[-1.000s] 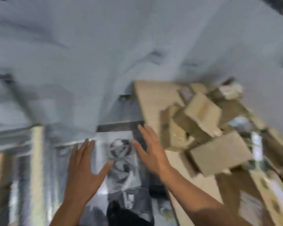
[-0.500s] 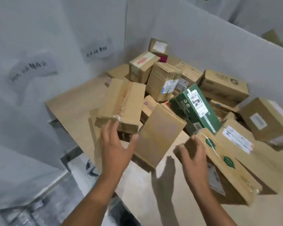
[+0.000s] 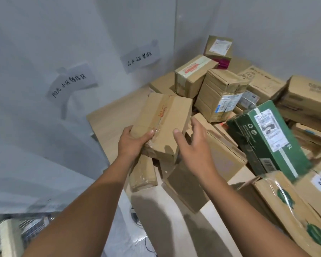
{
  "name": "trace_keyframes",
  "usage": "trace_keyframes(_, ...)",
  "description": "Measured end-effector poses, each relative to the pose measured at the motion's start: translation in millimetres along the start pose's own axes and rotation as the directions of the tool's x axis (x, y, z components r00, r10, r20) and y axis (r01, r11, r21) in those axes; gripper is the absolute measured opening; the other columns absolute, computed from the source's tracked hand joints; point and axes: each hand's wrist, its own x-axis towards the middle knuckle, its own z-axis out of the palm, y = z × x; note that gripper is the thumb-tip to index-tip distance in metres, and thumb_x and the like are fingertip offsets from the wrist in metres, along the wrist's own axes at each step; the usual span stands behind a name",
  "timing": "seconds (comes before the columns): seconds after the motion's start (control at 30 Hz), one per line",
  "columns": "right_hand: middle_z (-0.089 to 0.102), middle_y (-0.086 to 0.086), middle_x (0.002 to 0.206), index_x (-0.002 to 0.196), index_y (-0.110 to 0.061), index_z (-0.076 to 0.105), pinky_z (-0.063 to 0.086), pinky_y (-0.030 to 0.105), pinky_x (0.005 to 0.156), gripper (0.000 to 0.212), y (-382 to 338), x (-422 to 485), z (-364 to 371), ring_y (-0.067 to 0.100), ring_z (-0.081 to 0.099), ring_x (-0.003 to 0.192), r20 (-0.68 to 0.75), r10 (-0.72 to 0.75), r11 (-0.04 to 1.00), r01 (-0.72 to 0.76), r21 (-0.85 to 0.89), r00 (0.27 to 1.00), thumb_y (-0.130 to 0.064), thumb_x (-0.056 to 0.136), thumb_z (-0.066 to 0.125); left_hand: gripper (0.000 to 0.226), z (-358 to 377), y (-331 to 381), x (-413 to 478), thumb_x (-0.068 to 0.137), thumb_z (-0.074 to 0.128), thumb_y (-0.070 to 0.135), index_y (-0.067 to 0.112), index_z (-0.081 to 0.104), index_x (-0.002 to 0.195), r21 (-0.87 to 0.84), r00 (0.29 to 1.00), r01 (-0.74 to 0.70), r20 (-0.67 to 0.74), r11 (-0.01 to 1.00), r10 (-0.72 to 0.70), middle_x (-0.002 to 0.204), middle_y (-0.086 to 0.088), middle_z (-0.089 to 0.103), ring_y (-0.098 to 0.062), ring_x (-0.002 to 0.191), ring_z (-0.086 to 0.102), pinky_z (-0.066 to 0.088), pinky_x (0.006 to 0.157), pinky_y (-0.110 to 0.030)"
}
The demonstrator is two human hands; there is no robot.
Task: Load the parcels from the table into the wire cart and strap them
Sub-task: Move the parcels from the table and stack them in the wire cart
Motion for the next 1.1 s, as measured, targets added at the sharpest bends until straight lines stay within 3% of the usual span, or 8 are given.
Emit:
trace_keyframes(0.23,0.050,0.007,0.146,0.156,-0.021,0.035,0.041,0.035,0.108,0.070,6.8,12.1,53.8,0.027,0.048,0.136,0.017,0.184,0.983,-0.184,-0.022,0.983,-0.046,0.097,0.064,0.097,-9.3,-6.4,-11.2,0.064,0.098,0.042,0.022,0.049,0.145,-0.207,1.000,-0.007,-0.029,0.978,0.001,0.116,0.010,0.068,-0.006,0.098,0.068,0.058,0.074,-0.015)
trace_keyframes(0.3,0.049,0.002,0.146,0.155,-0.027,0.037,0.041,0.035,0.111,0.070,-3.7,1.4,59.6,0.021,0.048,0.136,-0.063,0.120,0.992,-0.119,0.033,0.991,-0.043,0.095,0.068,0.085,-18.8,-2.0,-20.7,0.061,0.099,0.046,0.025,0.058,0.133,-0.286,0.999,-0.032,-0.035,0.958,0.023,0.113,0.008,0.075,-0.011,0.098,0.074,0.062,0.083,-0.030)
trace_keyframes(0.4,0.046,-0.007,0.143,0.147,-0.039,0.043,0.044,0.034,0.111,0.066,-31.1,-21.3,69.0,0.006,0.050,0.132,-0.130,-0.037,0.988,0.056,0.147,0.991,-0.042,0.090,0.076,0.078,-61.5,-5.5,-45.0,0.052,0.095,0.066,0.032,0.061,0.114,-0.365,0.986,-0.151,-0.122,0.919,0.114,0.101,0.020,0.075,-0.001,0.090,0.074,0.060,0.073,-0.022)
trace_keyframes(0.53,0.052,-0.014,0.140,0.139,-0.043,0.050,0.049,0.019,0.102,0.058,-66.2,-68.2,117.4,-0.009,0.053,0.122,0.192,-0.189,0.972,0.156,0.174,0.963,-0.037,0.088,0.077,0.093,-172.1,-58.9,-94.1,0.046,0.090,0.078,0.021,0.051,0.109,-0.591,0.985,-0.018,-0.150,0.807,-0.088,0.114,0.003,0.071,-0.016,0.105,0.072,0.058,0.096,-0.045)
trace_keyframes(0.63,0.052,-0.022,0.140,0.134,-0.052,0.049,0.048,0.007,0.090,0.056,-81.8,-117.6,189.3,-0.014,0.054,0.118,0.540,-0.231,0.972,0.164,0.170,0.809,-0.028,0.092,0.077,0.090,-260.1,-126.6,-150.6,0.053,0.091,0.064,0.020,0.048,0.118,-0.728,0.943,0.027,-0.209,0.685,-0.259,0.129,-0.006,0.070,-0.020,0.117,0.070,0.051,0.109,-0.049)
trace_keyframes(0.73,0.052,-0.032,0.136,0.132,-0.059,0.047,0.045,0.003,0.086,0.059,-100.6,-178.5,280.1,-0.014,0.054,0.117,0.755,-0.258,0.963,0.227,0.148,0.603,-0.036,0.087,0.078,0.086,-326.9,-196.7,-213.6,0.062,0.092,0.056,0.034,0.047,0.132,-0.794,0.842,-0.065,-0.369,0.605,-0.394,0.129,-0.001,0.072,-0.021,0.113,0.073,0.060,0.094,-0.045)
trace_keyframes(0.9,0.039,-0.048,0.122,0.124,-0.081,0.036,0.042,0.003,0.088,0.060,-132.0,-285.6,439.3,-0.019,0.050,0.115,0.969,-0.181,0.910,0.401,0.102,0.166,-0.064,0.076,0.067,0.097,-409.6,-312.8,-288.9,0.059,0.091,0.068,0.040,0.047,0.141,-0.799,0.505,-0.218,-0.583,0.560,-0.636,0.128,0.010,0.073,-0.019,0.118,0.071,0.051,0.107,-0.051)
trace_keyframes(1.1,0.050,-0.006,0.150,0.155,-0.036,0.038,0.045,0.040,0.112,0.070,-105.3,-348.1,599.7,0.011,0.052,0.133,0.975,0.056,0.724,0.681,0.108,-0.213,-0.052,0.093,0.068,0.085,-455.2,-440.6,-289.5,0.071,0.086,0.058,0.023,0.050,0.140,-0.795,0.245,-0.259,-0.604,0.549,-0.758,0.120,0.002,0.074,-0.022,0.111,0.072,0.057,0.100,-0.051)
